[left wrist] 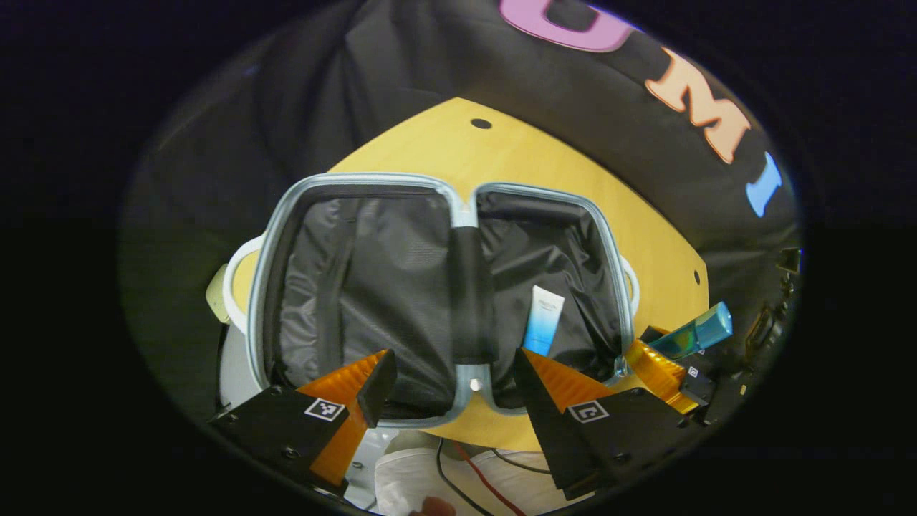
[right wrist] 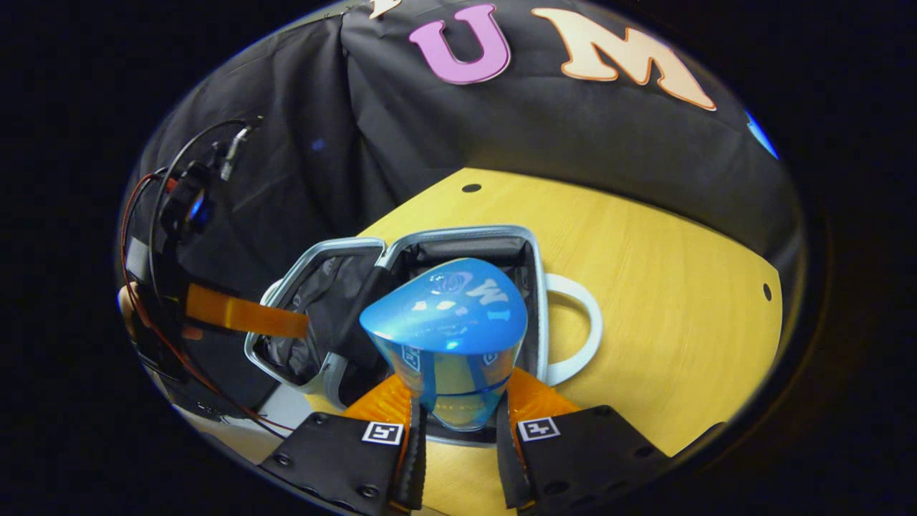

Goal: First open the suitcase, pack the skin care products into it, and then close the suitcase.

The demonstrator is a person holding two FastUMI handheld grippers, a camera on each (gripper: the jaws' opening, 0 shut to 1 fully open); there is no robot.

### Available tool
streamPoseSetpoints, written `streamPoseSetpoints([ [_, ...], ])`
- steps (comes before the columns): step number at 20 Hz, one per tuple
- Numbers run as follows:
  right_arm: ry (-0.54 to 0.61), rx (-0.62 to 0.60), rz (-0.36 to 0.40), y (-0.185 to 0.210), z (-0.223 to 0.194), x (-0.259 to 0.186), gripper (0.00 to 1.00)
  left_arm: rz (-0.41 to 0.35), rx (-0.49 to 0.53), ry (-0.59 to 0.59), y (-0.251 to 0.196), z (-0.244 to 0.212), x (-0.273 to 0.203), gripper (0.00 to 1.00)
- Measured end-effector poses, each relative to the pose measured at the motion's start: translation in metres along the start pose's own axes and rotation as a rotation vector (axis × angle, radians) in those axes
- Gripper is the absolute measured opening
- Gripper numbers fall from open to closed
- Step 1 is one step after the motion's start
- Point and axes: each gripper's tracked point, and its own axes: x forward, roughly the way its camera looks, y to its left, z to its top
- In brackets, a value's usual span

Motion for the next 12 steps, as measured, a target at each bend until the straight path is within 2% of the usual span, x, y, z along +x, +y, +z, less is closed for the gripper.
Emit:
streamPoseSetpoints([
  [6,0.160,-0.003,-0.009,0.005,-0.034,0.023,0.41,0.030,-0.117,-0.018,0.046,-0.005,-0.012,0.97],
  [7,0.185,0.004,-0.013,0.005,-0.041,0.027,0.43,0.035,-0.130,-0.022,0.053,-0.004,-0.014,0.97],
  [9,0.211,0.009,-0.030,0.006,-0.047,0.035,0.41,0.041,-0.151,-0.031,0.067,-0.001,-0.020,0.97],
  [12,0.231,0.020,-0.053,0.007,-0.048,0.045,0.43,0.057,-0.190,-0.039,0.088,0.003,-0.022,0.96],
])
